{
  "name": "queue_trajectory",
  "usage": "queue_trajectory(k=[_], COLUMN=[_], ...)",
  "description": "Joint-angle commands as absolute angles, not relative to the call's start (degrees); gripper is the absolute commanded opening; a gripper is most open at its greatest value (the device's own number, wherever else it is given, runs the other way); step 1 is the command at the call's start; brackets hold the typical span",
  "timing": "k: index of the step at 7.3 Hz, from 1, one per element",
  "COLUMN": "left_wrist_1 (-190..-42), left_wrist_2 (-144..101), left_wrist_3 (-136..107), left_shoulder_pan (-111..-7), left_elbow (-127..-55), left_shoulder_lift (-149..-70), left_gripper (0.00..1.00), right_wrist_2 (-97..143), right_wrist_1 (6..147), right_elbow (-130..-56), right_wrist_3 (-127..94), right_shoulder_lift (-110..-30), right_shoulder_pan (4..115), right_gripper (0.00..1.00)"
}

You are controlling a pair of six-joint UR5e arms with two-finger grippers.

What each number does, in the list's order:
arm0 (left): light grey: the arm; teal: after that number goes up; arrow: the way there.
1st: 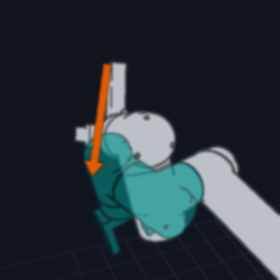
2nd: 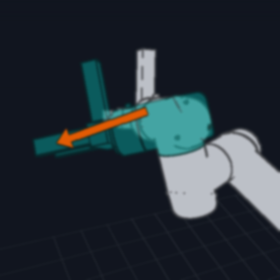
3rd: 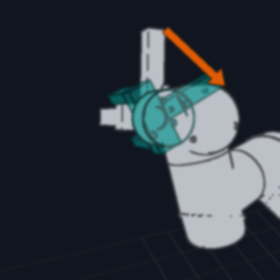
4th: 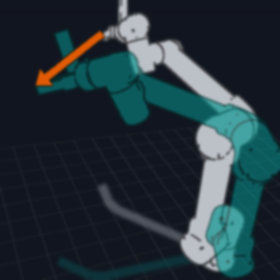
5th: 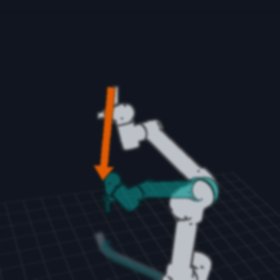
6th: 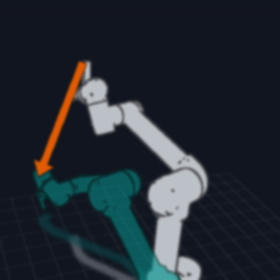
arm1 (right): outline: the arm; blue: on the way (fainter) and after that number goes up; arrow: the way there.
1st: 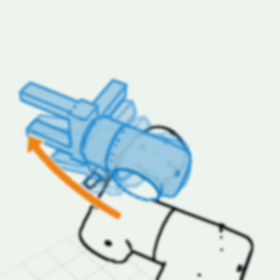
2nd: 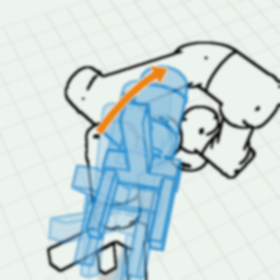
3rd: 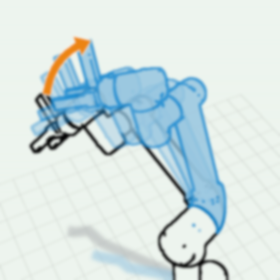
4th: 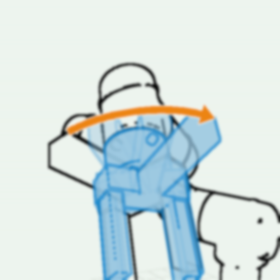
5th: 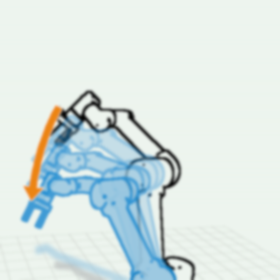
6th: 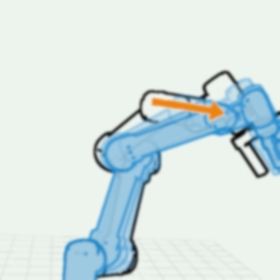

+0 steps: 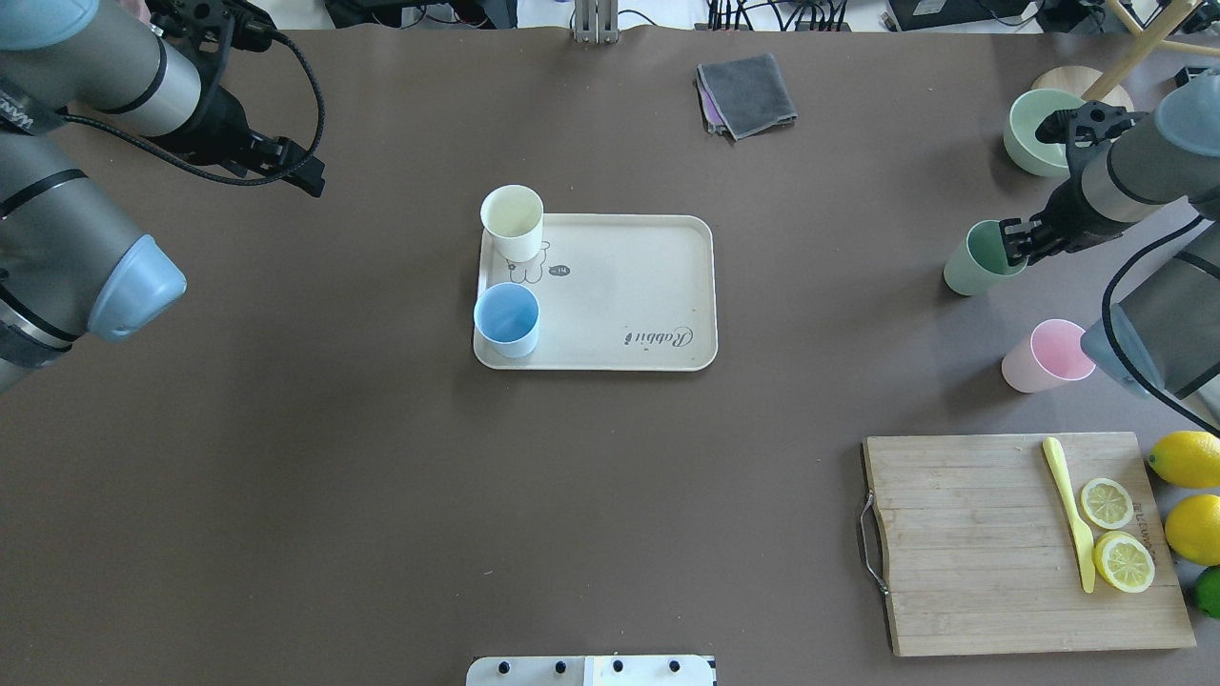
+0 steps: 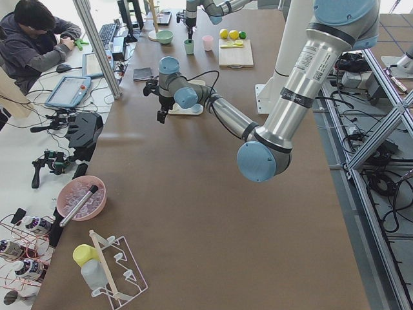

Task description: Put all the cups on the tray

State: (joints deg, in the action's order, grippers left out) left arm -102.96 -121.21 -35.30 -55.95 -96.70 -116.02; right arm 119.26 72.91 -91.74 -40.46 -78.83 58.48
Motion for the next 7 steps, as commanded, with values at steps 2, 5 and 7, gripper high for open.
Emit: queue_trajectory(k=[2,5,7], left_wrist_1=[-102.9,-102.9,-103.0], left_wrist_2=[-121.3,-121.8,-121.8], left_wrist_3=[-35.3,-35.2,-34.6], left_shoulder_pan=[-56.0,-56.3,-56.5], left_elbow=[-96.8,-96.7,-96.7], left_shoulder_lift=[-116.0,-115.6,-115.2], left_gripper=[0.98,0.98,0.98], right_wrist_2=[119.9,119.8,118.9], right_wrist_1=[73.3,74.2,82.1], right_elbow=[-93.6,-93.9,-93.4], right_wrist_3=[-41.2,-58.8,-70.5], right_shoulder_lift=[-77.0,-68.0,-59.1], right_shoulder_pan=[58.4,54.6,49.7], right_gripper=[0.0,0.0,0.0])
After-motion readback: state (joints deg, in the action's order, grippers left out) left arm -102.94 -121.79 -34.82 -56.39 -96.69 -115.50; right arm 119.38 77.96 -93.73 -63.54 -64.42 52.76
